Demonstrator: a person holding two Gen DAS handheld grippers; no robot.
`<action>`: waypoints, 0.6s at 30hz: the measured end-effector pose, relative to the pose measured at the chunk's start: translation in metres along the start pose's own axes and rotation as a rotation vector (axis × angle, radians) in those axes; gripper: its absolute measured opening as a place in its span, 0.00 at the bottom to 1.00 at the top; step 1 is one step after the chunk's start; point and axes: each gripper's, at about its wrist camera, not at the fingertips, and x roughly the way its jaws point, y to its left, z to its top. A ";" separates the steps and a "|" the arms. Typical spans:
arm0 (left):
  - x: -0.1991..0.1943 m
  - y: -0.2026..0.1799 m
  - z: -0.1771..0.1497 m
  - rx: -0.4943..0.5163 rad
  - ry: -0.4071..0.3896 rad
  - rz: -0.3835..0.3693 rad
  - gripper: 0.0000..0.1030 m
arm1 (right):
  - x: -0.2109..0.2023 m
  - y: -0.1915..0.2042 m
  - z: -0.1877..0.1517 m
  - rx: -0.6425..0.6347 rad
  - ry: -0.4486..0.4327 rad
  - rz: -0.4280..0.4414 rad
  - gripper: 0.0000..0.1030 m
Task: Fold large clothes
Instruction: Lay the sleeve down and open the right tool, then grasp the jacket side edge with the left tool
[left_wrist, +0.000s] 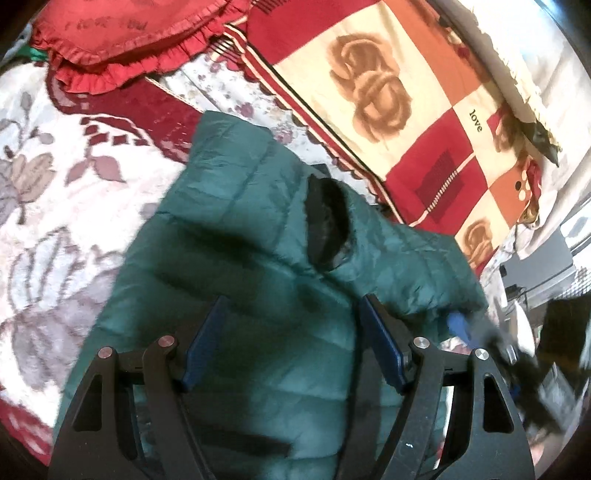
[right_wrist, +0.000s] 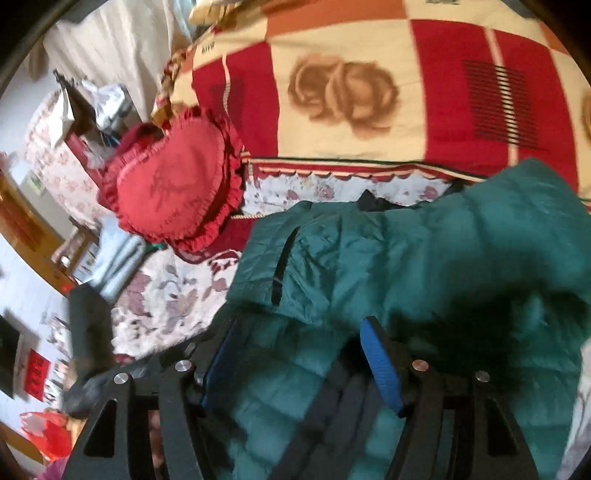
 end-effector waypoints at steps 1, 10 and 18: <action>0.005 -0.005 0.004 -0.005 0.006 -0.007 0.72 | -0.011 -0.004 -0.005 0.008 -0.004 0.006 0.64; 0.053 -0.040 0.024 0.020 0.027 0.057 0.72 | -0.082 -0.040 -0.037 0.055 -0.048 -0.028 0.71; 0.069 -0.056 0.023 0.083 0.040 0.028 0.30 | -0.097 -0.060 -0.050 0.094 -0.074 -0.059 0.72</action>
